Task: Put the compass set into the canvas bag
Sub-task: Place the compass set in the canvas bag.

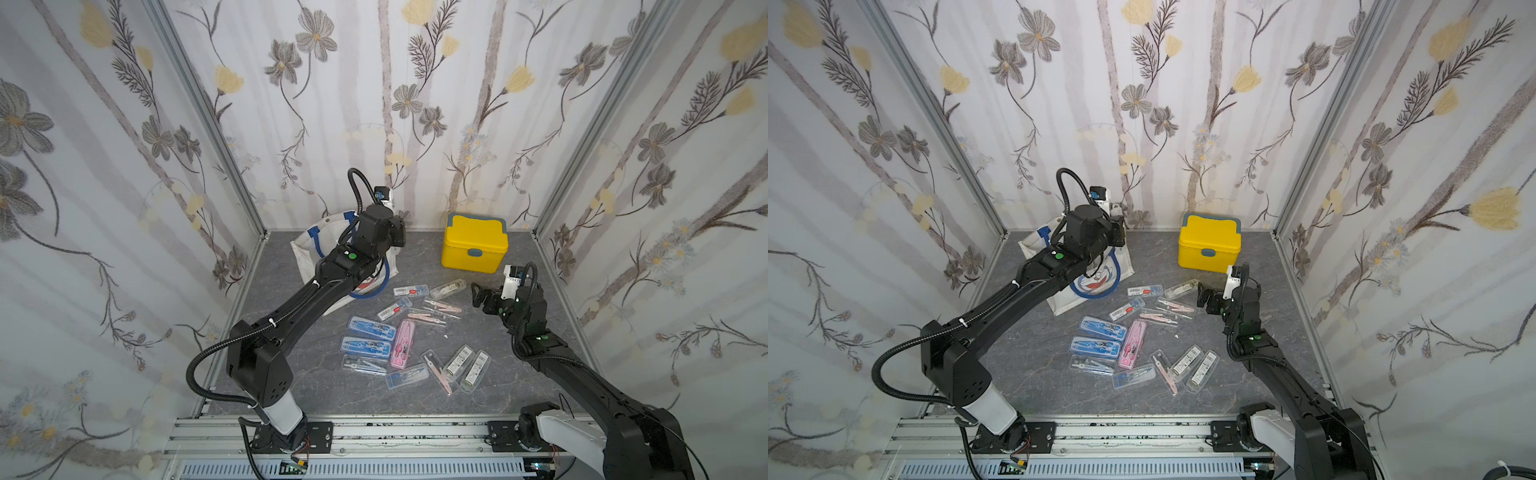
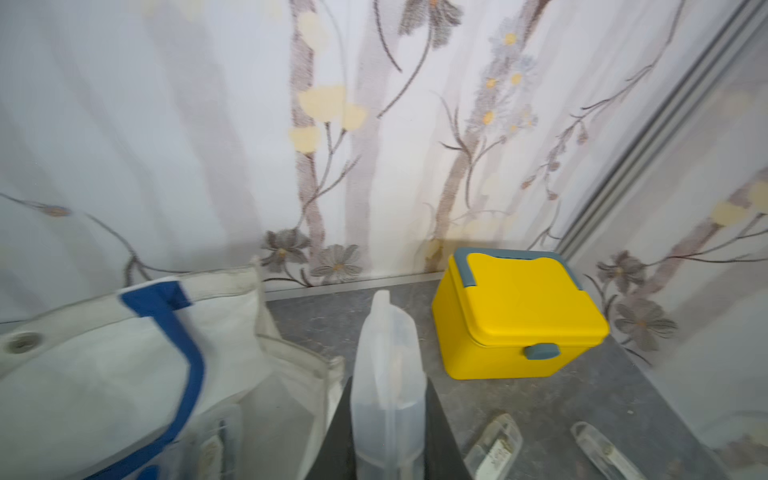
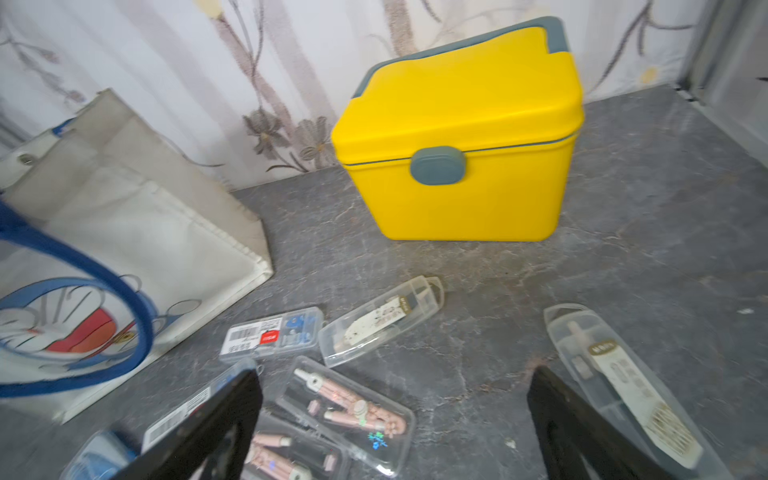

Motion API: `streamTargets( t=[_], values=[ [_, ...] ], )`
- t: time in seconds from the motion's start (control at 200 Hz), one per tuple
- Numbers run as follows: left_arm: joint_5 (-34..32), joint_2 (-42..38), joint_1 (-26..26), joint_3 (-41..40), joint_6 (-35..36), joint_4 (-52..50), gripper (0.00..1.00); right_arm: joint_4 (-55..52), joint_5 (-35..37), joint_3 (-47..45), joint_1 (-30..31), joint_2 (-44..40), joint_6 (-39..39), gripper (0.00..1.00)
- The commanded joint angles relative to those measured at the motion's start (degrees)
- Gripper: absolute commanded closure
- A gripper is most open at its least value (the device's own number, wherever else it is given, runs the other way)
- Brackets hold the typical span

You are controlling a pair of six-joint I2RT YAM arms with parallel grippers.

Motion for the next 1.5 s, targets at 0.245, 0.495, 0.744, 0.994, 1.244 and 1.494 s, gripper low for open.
streamTargets(
  t=[0.245,0.495,0.744,0.994,1.244,1.494],
  values=[
    [-9.3,-2.5,8.3,-7.5,4.8,-2.9,0.90,2.8,1.7,-2.8,-2.4,-2.4,2.3,0.01],
    [-6.8,3.5,10.9,-9.3,5.6,-4.6,0.90,3.6,-0.1,-3.5,-2.4,-2.7,1.4,0.00],
    [-5.1,11.6,11.7,-6.1,5.6,-7.5,0.90,4.5,1.9,-5.0,-2.4,-4.4,1.4,0.01],
    [-5.5,16.8,12.0,-3.0,3.8,-10.0,0.82,3.8,3.6,-5.3,-2.4,-4.2,1.4,0.01],
    [-4.9,16.0,12.0,-2.8,2.8,-9.4,0.59,3.5,6.0,-5.2,-2.4,-3.9,1.7,0.00],
    [-1.1,12.6,12.0,-2.1,0.6,-8.6,0.34,-1.8,8.7,-2.6,-2.5,-0.7,0.5,0.01]
  ],
)
